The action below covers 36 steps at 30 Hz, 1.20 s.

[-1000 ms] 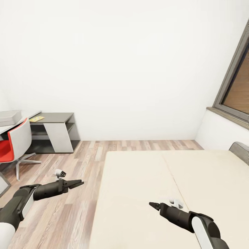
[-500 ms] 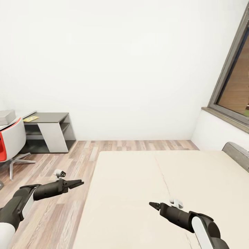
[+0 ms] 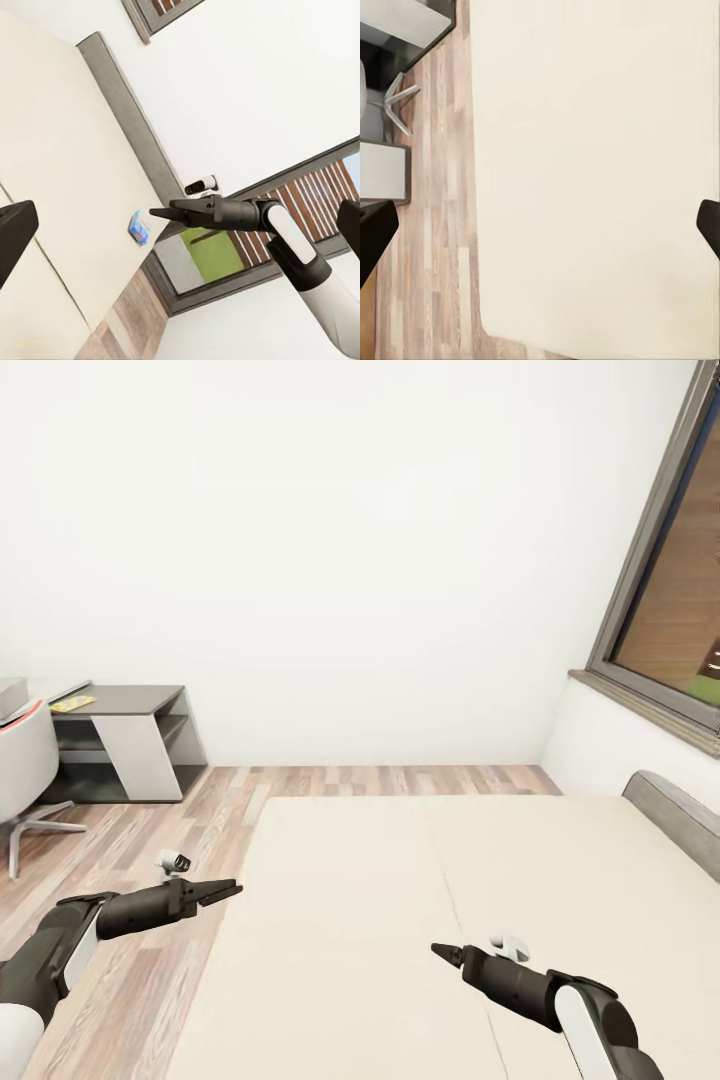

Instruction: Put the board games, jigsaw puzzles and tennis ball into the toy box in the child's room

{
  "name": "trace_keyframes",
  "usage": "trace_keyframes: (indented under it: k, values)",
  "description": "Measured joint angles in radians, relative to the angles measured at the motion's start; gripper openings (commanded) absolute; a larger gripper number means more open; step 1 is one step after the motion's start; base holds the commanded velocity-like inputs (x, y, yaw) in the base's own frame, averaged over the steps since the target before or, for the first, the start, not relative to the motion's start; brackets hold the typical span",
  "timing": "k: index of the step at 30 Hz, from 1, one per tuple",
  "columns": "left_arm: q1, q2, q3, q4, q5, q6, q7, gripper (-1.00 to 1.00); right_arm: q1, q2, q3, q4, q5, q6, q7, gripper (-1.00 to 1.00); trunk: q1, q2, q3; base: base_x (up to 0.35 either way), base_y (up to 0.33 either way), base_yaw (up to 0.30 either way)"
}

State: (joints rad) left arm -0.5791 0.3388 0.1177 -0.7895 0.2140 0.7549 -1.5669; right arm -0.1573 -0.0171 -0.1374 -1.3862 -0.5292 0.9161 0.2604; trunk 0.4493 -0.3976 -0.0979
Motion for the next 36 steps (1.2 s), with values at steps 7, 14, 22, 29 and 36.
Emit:
trace_keyframes:
  k: [7,14,22,29,36]
  values:
    - [0.0,0.0,0.0,0.0,0.0,0.0,0.0,1.0,-0.001,0.0,0.0,0.0,0.0,0.001,0.0,1.0,0.0,0.0,-0.004,0.0,-0.299,0.0]
    - [0.0,0.0,0.0,0.0,0.0,0.0,0.0,1.0,-0.001,0.001,0.001,-0.002,0.0,0.001,0.0,1.0,0.0,0.0,-0.012,0.0,-0.299,0.0]
    - [0.0,0.0,0.0,0.0,0.0,0.0,0.0,1.0,-0.001,0.001,0.001,-0.002,0.0,0.0,0.0,1.0,0.0,0.0,-0.014,0.0,-0.299,0.0]
    - [0.0,0.0,0.0,0.0,0.0,0.0,0.0,1.0,-0.001,0.001,0.001,-0.002,0.0,0.0,0.0,1.0,0.0,0.0,-0.014,0.0,-0.299,0.0]
    - [0.0,0.0,0.0,0.0,0.0,0.0,0.0,1.0,-0.001,0.001,0.001,-0.001,0.0,0.0,0.0,1.0,0.0,0.0,-0.014,0.0,-0.299,0.0]
